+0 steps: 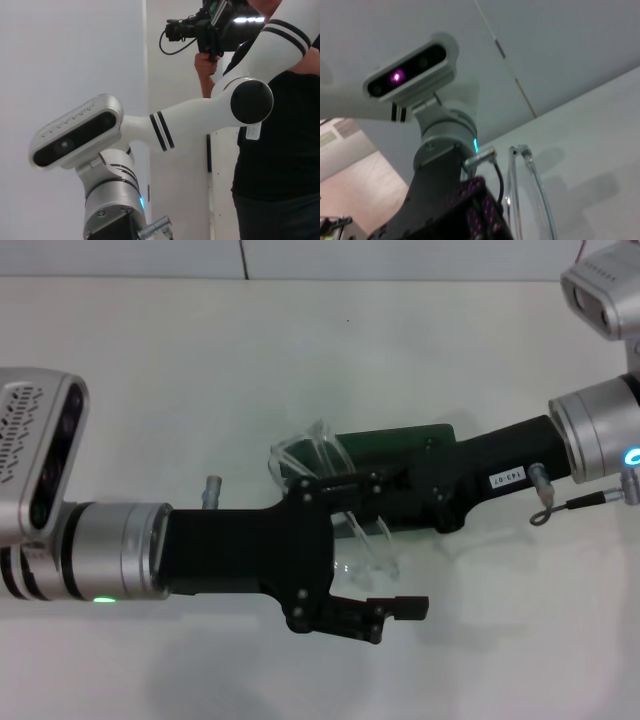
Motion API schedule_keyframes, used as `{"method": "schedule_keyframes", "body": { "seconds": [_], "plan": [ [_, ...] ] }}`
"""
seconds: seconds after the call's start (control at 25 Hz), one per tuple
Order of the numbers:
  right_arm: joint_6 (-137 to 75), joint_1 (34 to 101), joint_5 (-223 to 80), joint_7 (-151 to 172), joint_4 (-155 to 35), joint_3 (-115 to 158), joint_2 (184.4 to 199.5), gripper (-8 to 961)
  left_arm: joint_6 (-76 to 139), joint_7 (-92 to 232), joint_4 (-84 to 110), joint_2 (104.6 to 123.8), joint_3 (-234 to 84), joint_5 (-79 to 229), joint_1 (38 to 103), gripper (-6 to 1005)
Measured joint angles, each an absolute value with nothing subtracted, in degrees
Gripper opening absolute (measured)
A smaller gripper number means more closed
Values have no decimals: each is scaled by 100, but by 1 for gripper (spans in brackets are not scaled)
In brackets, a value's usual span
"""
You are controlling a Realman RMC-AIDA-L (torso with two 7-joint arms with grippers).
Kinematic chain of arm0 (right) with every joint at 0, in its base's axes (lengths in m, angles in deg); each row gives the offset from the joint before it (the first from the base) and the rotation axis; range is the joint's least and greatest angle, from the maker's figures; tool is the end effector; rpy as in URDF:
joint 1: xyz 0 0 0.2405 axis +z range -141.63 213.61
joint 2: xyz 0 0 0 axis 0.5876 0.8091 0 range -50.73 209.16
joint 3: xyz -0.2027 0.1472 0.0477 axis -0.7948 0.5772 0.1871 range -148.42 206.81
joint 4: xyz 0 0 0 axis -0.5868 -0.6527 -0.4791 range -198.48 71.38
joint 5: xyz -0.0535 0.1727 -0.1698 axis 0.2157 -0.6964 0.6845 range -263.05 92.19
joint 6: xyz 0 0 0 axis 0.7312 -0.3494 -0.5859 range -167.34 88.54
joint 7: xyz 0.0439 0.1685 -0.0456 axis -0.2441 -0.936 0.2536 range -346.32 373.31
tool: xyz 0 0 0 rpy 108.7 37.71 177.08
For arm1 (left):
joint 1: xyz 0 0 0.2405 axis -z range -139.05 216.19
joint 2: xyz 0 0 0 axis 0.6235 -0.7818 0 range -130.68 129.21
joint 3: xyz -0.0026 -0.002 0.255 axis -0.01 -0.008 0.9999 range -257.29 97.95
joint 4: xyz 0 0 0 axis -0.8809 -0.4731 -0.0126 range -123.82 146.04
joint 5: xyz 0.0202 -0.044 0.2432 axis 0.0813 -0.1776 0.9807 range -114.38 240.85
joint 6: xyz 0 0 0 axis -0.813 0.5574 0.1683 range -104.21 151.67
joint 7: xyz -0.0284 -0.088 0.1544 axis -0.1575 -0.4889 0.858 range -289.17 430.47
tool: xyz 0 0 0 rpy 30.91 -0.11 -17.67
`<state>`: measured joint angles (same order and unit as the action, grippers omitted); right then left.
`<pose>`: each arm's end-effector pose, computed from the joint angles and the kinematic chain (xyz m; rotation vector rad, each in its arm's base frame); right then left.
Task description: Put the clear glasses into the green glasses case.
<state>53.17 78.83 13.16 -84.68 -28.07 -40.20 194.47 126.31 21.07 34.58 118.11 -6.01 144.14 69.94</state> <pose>0.1527 0.3767 -0.0714 2.8379 -0.5844 -0.5877 -0.1901 0.2951 -0.0886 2.8211 -0.0808 1.2508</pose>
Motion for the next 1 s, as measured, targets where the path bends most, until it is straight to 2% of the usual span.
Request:
{"method": "schedule_keyframes", "body": {
  "seconds": [0.24,0.48,0.64,0.72,0.84,1.0],
  "plan": [
    [5430,7933,1462,-8481,-2759,-4027,19426,69,12652,2073,3463,11777,-602,14436,7017,854],
    [5001,7545,1475,-8593,-2102,-3999,19354,75,13349,1748,3720,11534,-903,14293,6728,854],
    [4763,7250,1651,-8612,-1377,-3998,19391,79,13734,1770,3751,11417,-1677,13966,6250,854],
    [4752,7218,1928,-8704,-982,-4026,19432,81,13729,1766,3745,11417,-2101,13810,6043,854],
    [4663,7253,2459,-8972,-326,-4314,19492,84,13657,1737,3695,11514,-3048,13716,5764,854],
    [4213,7265,2994,-9372,425,-5069,19498,88,13424,1726,3683,11635,-3731,13711,5539,854]
  ]
}}
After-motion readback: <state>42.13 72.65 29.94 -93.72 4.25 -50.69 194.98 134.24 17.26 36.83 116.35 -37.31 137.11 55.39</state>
